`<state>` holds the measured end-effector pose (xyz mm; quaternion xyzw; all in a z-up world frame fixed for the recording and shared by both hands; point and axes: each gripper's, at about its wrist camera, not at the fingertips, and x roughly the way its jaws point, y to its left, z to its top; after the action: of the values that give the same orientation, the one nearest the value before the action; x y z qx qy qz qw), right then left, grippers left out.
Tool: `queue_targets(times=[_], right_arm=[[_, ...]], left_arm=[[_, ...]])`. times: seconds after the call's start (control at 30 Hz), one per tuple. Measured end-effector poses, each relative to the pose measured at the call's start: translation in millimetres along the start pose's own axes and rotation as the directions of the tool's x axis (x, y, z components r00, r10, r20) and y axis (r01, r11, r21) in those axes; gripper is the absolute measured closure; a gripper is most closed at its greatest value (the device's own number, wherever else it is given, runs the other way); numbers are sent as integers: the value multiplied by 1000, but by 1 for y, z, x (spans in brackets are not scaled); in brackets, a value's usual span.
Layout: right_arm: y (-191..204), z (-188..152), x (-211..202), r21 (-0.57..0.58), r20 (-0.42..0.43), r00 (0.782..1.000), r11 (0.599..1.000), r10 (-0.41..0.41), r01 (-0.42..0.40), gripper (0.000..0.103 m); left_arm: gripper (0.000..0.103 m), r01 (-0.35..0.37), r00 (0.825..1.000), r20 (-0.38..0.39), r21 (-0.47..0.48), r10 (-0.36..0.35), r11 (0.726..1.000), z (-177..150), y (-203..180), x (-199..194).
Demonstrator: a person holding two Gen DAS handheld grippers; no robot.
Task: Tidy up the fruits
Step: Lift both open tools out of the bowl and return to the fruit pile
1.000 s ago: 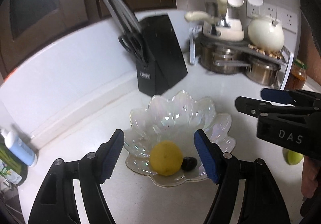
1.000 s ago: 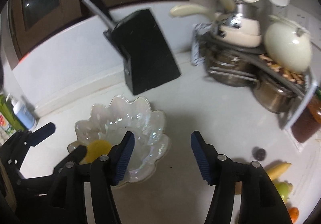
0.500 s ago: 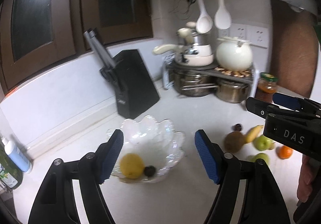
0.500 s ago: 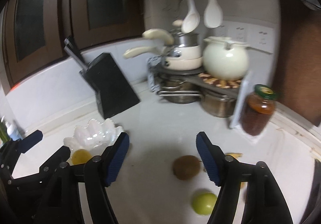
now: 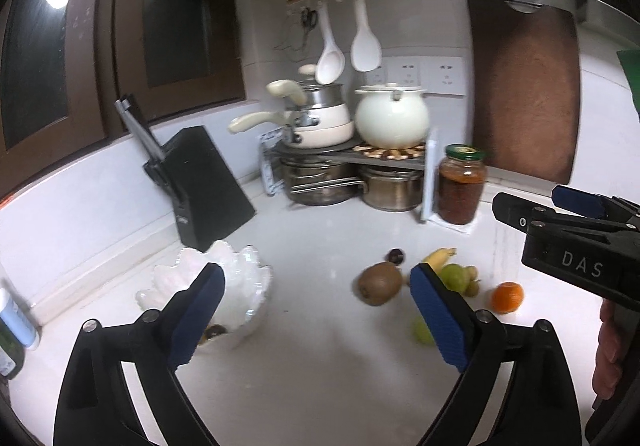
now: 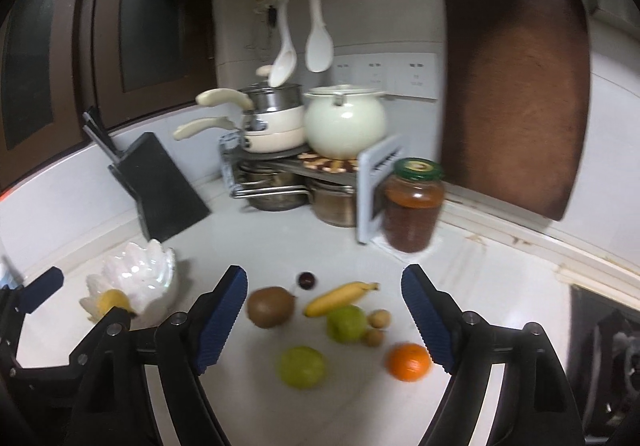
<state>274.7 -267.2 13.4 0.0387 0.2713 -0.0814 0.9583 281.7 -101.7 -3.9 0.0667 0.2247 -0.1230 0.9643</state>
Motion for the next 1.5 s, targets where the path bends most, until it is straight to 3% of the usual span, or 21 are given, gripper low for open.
queue_targets(times=[0.37,0.53,0.73,0.97,1.2,1.5], right_arm=[[-49,-18,-25,12,21,996,996,-89,89,17],[-65,-24,-27,19,12,995,995,-101,100,17],[-80,-32,-22,21,-14,995,994,-103,104,17],[-91,-42,-10,14,-57,993,994,-107,108,17],[-94,-56,17,-4,-130,989,997,-77,77,17],[-93,-74,62,-26,-240,971,999,-26,20,18]], left_arm=[[3,3,998,62,22,-4,1000,-7,-46,-13],[3,55,999,-2,-9,-55,998,-12,-57,-5],[0,66,997,-39,-13,-67,998,-17,-72,3],[0,113,987,-116,-12,-114,994,-30,-87,23],[0,128,985,-118,29,-124,991,-41,-94,40],[10,176,969,-186,61,-162,982,-53,-100,78]])
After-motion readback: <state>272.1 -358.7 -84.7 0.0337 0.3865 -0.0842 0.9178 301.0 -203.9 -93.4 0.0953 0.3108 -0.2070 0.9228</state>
